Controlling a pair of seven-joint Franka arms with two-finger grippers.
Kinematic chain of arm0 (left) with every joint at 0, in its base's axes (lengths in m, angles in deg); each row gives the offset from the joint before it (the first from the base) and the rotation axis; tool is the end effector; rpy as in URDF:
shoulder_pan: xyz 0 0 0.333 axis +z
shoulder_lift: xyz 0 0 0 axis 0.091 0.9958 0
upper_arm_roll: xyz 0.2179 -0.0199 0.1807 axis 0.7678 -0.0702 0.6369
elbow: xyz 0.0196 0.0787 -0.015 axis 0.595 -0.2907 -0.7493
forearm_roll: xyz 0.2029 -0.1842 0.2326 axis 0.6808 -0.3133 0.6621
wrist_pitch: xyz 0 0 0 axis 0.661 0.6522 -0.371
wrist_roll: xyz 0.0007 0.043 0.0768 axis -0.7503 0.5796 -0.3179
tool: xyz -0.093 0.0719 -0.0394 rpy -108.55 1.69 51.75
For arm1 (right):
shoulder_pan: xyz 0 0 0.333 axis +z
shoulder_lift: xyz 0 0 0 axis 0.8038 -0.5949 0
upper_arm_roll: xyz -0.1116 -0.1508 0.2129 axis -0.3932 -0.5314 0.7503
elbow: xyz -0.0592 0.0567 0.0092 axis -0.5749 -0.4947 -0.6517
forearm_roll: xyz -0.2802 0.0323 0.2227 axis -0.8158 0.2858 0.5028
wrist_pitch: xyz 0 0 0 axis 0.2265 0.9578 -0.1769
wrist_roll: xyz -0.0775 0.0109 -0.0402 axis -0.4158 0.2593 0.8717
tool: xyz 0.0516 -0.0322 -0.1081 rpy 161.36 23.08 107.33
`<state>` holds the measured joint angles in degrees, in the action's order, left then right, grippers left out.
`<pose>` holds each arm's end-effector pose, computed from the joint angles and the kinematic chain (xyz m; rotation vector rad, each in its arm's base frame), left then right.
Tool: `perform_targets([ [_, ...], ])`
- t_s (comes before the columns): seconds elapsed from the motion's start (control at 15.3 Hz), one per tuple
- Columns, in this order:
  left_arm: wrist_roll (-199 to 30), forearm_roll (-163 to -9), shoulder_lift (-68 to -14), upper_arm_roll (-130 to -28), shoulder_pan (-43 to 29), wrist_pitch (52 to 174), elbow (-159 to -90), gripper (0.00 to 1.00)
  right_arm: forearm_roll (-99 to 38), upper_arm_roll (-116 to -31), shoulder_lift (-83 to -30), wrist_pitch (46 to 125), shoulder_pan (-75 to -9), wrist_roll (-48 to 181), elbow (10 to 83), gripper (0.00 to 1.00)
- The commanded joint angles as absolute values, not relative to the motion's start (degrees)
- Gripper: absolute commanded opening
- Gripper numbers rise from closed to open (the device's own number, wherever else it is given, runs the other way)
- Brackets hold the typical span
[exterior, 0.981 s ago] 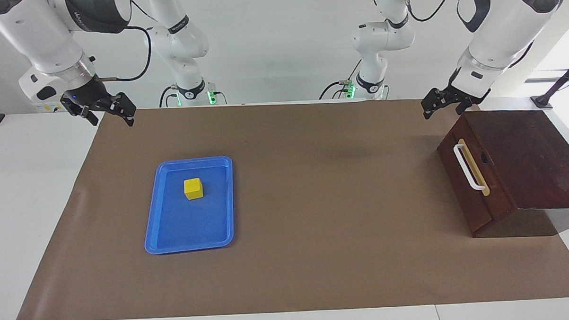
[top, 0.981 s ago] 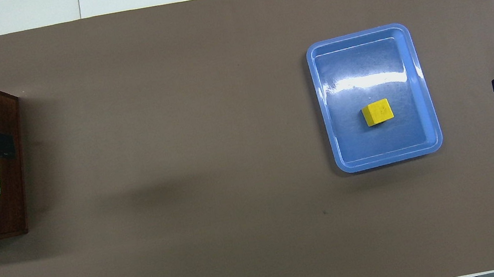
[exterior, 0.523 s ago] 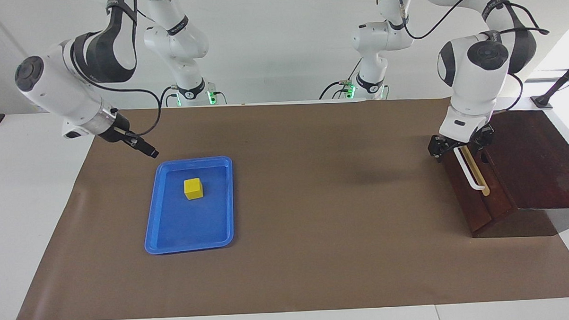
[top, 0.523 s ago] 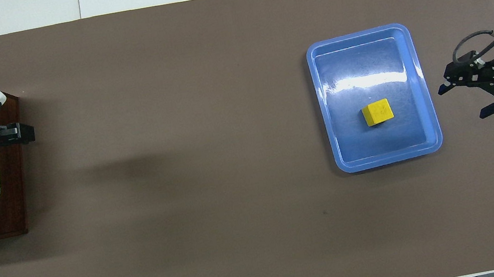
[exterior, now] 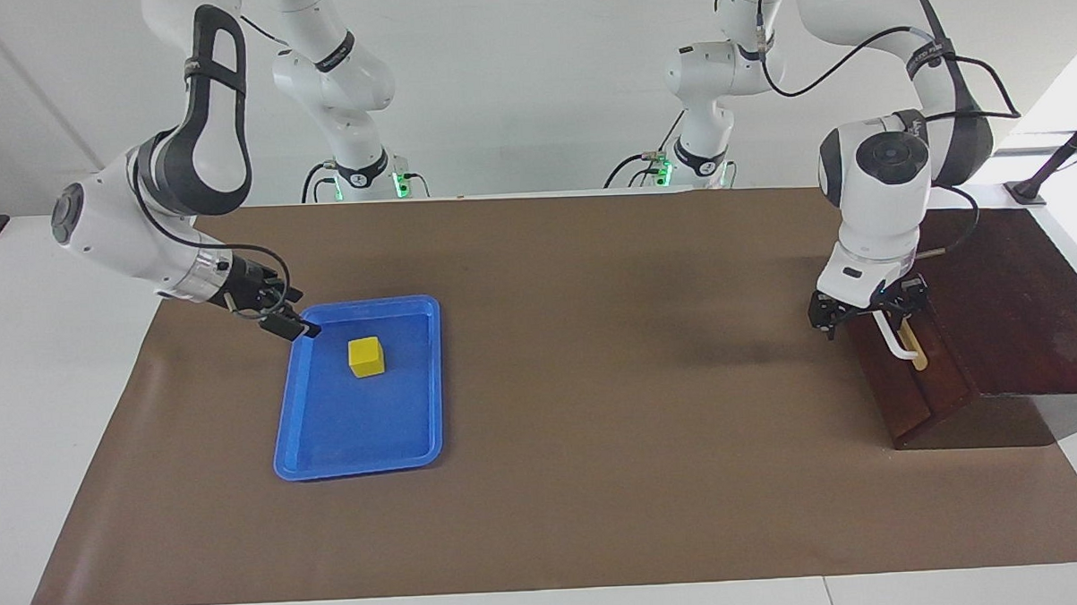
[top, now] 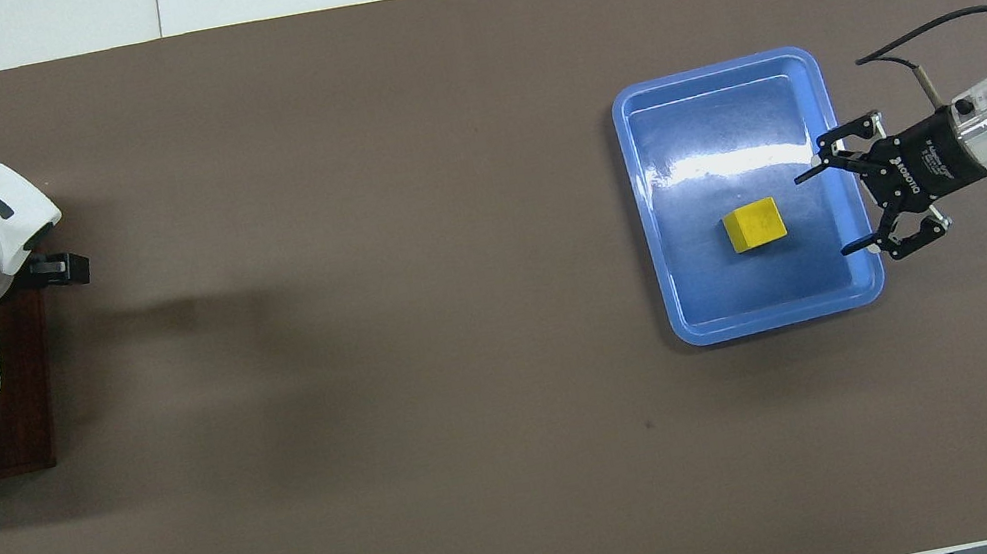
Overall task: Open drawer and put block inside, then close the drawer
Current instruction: 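Pull the drawer open with the left gripper while the right gripper reaches the tray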
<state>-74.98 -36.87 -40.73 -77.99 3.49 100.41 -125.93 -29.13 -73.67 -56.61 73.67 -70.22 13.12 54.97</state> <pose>0.5733 -0.0128 0.3790 -2.7841 0.2576 -0.1659 0.5278 -0.0436 0.3061 -2.1880 1.5154 0.7066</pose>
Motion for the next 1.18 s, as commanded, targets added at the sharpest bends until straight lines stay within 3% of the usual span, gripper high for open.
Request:
perform_targets([
  [0.0, -75.07, -35.1, -41.83, -78.06, 4.51, 103.57, -128.73, 1.0, -26.64, -73.13, -60.97, 74.12, -70.81, 11.38, 53.68, 1.0],
  [0.59, -76.12, -35.01, -41.3, -78.23, 4.26, 105.49, -129.34, 1.0, -23.82, -73.22, -63.53, 76.49, -70.63, 9.79, 52.71, 1.0],
  [1.11, -94.04, -38.87, -40.42, -78.5, -10.58, 101.02, -128.81, 1.0, -24.53, -73.22, -64.5, 77.72, -68.0, 11.01, 50.6, 1.0],
])
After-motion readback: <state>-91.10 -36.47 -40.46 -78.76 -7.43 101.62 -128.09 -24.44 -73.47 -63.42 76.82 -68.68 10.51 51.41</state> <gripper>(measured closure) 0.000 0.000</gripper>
